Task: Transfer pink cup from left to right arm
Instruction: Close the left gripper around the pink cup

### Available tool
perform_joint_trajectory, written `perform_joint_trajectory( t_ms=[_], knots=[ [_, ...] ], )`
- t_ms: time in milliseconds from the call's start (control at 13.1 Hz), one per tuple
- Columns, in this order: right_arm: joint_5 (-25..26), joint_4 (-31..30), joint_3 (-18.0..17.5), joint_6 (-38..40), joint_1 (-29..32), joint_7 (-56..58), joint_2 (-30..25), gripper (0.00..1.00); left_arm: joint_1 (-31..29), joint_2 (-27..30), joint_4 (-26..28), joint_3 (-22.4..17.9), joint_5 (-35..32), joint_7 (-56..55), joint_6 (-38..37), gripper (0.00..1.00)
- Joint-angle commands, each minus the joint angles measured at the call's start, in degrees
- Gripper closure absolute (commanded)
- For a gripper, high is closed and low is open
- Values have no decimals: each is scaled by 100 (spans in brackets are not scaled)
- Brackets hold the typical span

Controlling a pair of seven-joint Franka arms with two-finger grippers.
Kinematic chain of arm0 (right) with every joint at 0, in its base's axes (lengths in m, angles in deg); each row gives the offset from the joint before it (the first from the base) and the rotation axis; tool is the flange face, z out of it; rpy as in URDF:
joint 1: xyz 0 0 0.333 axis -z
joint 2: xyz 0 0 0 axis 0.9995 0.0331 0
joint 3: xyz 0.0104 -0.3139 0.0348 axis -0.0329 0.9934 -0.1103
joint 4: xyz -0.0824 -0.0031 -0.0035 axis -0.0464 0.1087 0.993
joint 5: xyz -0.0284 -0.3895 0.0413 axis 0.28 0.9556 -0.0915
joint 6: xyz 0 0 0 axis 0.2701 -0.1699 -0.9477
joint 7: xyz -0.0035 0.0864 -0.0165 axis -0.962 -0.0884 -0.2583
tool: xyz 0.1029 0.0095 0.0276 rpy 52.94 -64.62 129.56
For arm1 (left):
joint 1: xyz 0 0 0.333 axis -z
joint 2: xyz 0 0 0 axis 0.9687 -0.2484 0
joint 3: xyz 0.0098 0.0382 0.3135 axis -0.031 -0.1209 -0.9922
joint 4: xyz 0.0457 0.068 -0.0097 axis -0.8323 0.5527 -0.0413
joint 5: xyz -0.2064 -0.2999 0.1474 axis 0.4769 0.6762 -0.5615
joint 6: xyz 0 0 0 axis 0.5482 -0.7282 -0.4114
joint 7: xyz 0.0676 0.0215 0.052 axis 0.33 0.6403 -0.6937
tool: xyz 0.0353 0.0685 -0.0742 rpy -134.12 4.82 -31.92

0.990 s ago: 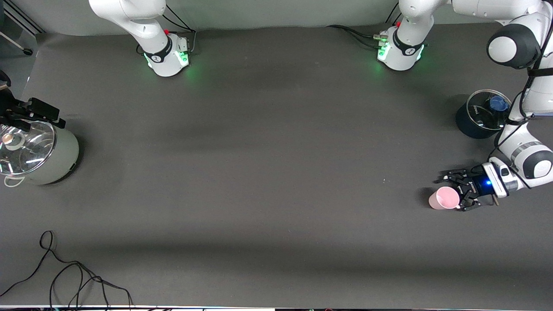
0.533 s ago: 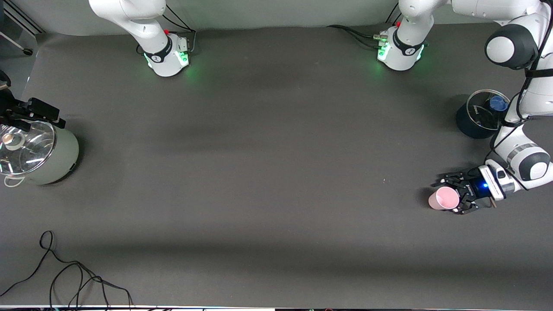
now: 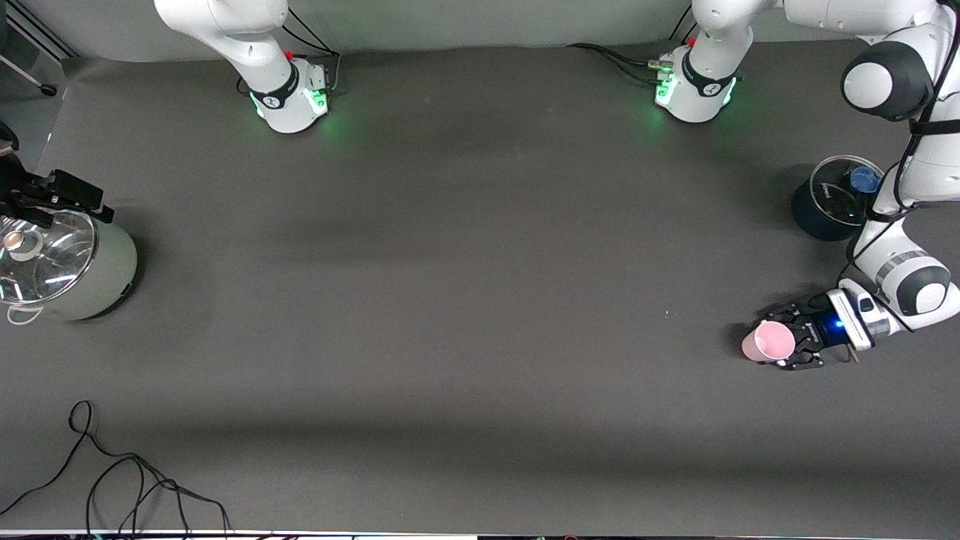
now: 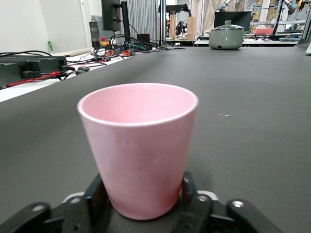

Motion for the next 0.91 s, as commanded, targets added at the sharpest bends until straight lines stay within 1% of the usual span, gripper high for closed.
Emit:
perform_joint_trajectory(
  t_ms=[0, 228, 381, 533, 685, 837],
  knots=[
    [-84, 90, 8, 85, 11, -87, 8, 0, 20, 42, 56, -6, 103, 84, 63, 59],
    [-84, 81, 8, 85, 11, -87, 8, 0, 38, 182, 21, 20, 121, -362, 63, 66],
    [-84, 81, 8, 85, 11, -95, 8, 0, 117, 384, -6, 73, 121, -915, 63, 67],
    [-93, 81, 16, 85, 37, -95, 8, 0, 266, 691, -6, 73, 130, -1425, 54, 68],
    [-111, 81, 95, 85, 20, -95, 17, 0, 328, 1077, 55, 248, 138, -1986, 72, 74],
    [-102, 90, 95, 85, 11, -95, 52, 0, 407, 1499, 170, 459, 138, -2481, 238, 74]
  ],
)
